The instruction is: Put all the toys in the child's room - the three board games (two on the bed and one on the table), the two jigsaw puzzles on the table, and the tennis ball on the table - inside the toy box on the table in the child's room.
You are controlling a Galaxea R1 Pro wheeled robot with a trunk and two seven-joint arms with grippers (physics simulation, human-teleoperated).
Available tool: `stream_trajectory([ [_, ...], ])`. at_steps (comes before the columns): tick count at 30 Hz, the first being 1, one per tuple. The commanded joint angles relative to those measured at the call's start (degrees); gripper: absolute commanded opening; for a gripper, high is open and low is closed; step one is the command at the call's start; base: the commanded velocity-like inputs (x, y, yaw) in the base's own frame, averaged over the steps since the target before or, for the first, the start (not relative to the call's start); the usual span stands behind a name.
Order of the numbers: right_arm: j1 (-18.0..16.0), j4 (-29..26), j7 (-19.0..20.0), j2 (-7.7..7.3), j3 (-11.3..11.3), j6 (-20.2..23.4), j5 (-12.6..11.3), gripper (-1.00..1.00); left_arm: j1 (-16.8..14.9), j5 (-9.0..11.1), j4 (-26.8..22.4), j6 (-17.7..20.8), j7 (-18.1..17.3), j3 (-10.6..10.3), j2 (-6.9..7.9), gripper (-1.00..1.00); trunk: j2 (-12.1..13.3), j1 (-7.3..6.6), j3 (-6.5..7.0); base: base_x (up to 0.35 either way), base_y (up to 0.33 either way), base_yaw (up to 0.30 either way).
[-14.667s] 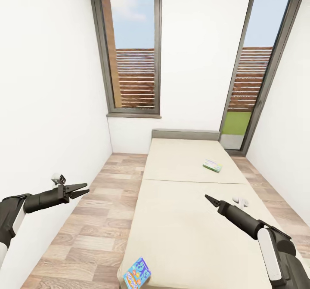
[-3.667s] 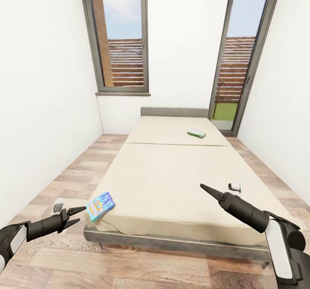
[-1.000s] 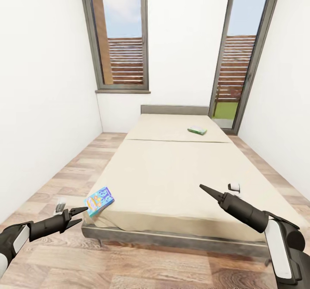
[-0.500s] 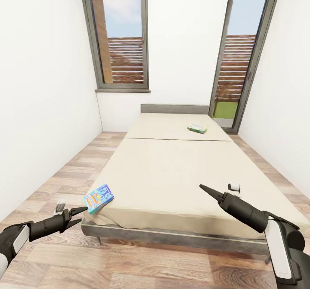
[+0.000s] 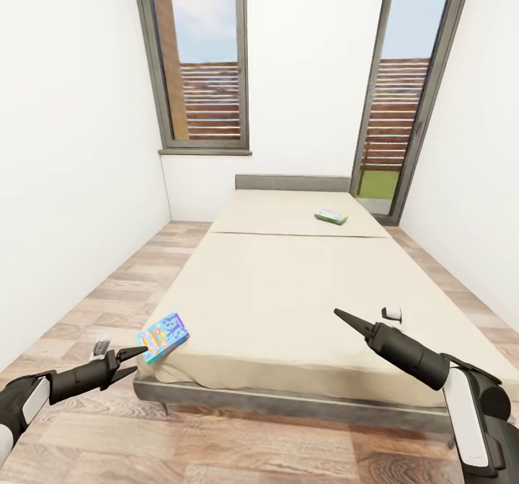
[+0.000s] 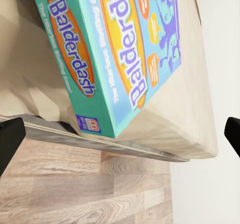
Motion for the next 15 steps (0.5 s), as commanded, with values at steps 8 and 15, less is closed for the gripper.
stream_trajectory([
  [8,0.0,0.0,0.2,0.04,0.0,0.2,0.0,1.00,0.0,0.0,0.0,0.4,-0.4,0.1,-0.01,1.00,0.0,-0.01,-0.06,0.015,0.000,0.000],
  [15,-0.1,0.0,0.2,0.01,0.0,0.2,0.0,1.00,0.0,0.0,0.0,0.4,-0.2,0.1,-0.02,1.00,0.0,-0.01,-0.06,0.006,0.000,0.000],
])
